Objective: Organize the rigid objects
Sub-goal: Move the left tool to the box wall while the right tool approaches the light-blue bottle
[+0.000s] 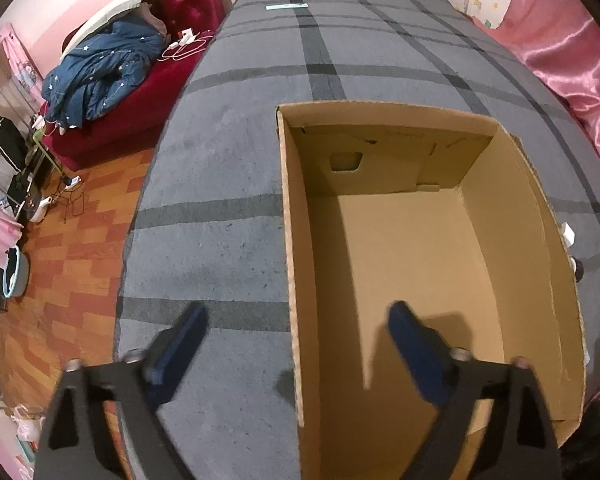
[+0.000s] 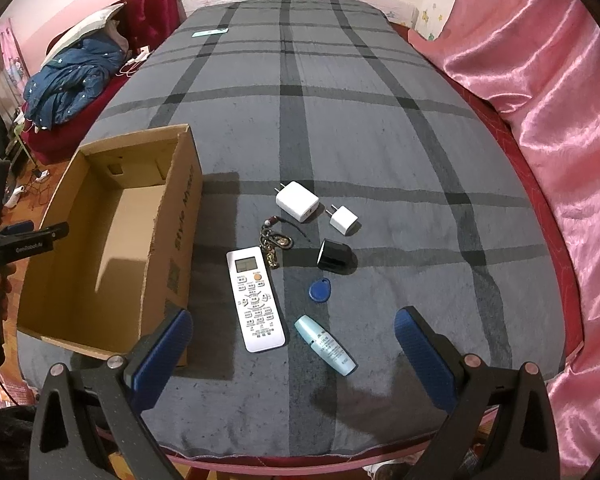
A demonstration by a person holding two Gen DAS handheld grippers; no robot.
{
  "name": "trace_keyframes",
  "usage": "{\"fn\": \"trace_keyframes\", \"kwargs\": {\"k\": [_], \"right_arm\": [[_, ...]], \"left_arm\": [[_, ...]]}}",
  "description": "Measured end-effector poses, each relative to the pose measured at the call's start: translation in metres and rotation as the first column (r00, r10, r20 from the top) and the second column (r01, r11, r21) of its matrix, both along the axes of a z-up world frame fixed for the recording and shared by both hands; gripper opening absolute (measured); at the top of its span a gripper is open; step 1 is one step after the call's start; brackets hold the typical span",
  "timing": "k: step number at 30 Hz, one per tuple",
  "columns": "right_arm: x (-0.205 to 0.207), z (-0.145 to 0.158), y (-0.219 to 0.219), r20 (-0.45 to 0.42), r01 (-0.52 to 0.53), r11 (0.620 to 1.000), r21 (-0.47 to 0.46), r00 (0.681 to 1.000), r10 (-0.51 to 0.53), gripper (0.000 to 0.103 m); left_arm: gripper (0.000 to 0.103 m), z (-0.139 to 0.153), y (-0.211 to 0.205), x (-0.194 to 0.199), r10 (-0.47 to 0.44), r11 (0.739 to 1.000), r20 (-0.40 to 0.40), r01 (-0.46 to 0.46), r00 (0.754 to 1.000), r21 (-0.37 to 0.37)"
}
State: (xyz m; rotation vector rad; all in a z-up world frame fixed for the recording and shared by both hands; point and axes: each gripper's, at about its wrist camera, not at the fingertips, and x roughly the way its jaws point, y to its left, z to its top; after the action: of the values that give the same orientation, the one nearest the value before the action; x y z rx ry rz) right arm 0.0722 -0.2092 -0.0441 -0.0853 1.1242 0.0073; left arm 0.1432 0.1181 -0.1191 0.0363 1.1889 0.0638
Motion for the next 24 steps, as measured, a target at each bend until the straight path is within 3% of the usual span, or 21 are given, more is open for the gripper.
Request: {"fn": "trace_keyframes", "kwargs": {"k": [3,7,8,18,24], "right_arm": [[0.001,0.0,0.0,0.0,0.002,1.0,-0.002,1.0,-0.002,0.103],[0.001,-0.002,0.0,-0.002,0.004,1.0,-0.006,1.0,-0.004,0.103],[0.002,-0.002,-0.001,-0.003,0.005,1.0,-0.005,1.0,-0.005,0.103],[0.005,-0.006,-0.006,-0.005,0.014,1.0,-0.006,1.0,-0.014,0.103],[0.009,-0.011,-0.01,-0.019,0.025,1.0,-0.009,1.0,-0.025,0.103]], "left_arm": [[0.065,-0.011,-0.001,0.002,-0.008,1.0,-0.051,0.007,0.999,-0.014],[0.023,-0.023,-0.006,0.002,-0.023,1.0,-0.077,0.024,0.997,0.011],[0.019,-0.024,-0.007,0.002,-0.023,0.999,-0.077,0.025,0.997,0.02],[0.016,-0.029,-0.009,0.002,-0.026,0.998,-0.059,0.029,0.998,0.056],[0.016,-0.028,-0.007,0.002,-0.016,0.999,-0.055,0.017,0.998,0.034]]}}
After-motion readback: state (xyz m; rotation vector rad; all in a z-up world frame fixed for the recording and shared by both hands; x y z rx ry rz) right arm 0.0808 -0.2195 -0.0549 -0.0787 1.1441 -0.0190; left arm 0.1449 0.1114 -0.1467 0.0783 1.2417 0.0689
